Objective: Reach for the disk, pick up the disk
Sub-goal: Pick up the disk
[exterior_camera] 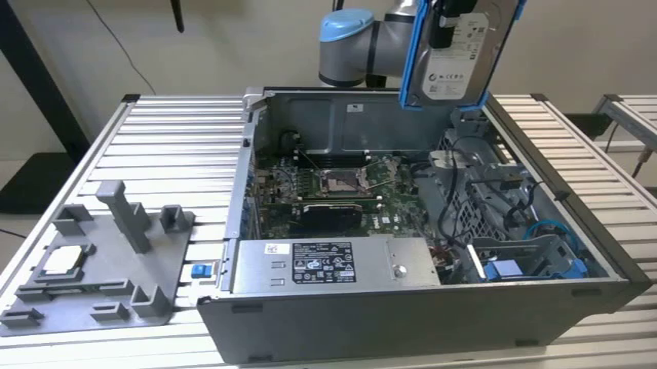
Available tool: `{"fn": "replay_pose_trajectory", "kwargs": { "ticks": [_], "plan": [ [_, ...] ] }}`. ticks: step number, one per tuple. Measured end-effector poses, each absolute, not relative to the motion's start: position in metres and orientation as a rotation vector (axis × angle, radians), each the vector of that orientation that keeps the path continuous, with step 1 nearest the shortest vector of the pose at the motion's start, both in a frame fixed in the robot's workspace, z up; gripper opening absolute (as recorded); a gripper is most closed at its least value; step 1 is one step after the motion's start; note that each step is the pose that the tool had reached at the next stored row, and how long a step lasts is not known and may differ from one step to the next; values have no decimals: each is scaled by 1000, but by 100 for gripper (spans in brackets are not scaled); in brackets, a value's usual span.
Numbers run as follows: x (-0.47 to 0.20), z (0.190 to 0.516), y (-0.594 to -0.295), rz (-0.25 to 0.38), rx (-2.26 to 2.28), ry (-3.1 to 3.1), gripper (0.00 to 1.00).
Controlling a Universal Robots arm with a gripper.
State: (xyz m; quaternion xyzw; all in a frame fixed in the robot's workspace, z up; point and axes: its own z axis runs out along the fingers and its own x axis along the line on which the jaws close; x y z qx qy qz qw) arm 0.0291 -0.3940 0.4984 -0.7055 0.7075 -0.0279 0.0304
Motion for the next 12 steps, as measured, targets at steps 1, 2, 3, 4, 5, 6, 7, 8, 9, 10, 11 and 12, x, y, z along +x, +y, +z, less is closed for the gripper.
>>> {"fn": "replay_pose_trajectory", "kwargs": {
  "ticks": [1,2,3,4,5,6,7,8,9,10,11,12],
  "plan": [
    [29,498,-396,-86,-2175,2181,0],
    [29,498,-398,-86,-2175,2181,0],
    [29,498,-400,-86,-2175,2181,0],
    [29,498,-402,-86,-2175,2181,0],
    [29,498,-404,-86,-2175,2181,0],
    [30,498,-406,-86,-2175,2181,0],
    [30,498,-407,-86,-2175,2181,0],
    [30,498,-409,-86,-2175,2181,0],
    [30,498,-410,-86,-2175,2181,0],
    [30,498,-411,-86,-2175,2181,0],
    [30,498,-413,-86,-2175,2181,0],
    [30,498,-414,-86,-2175,2181,0]
  ]
}}
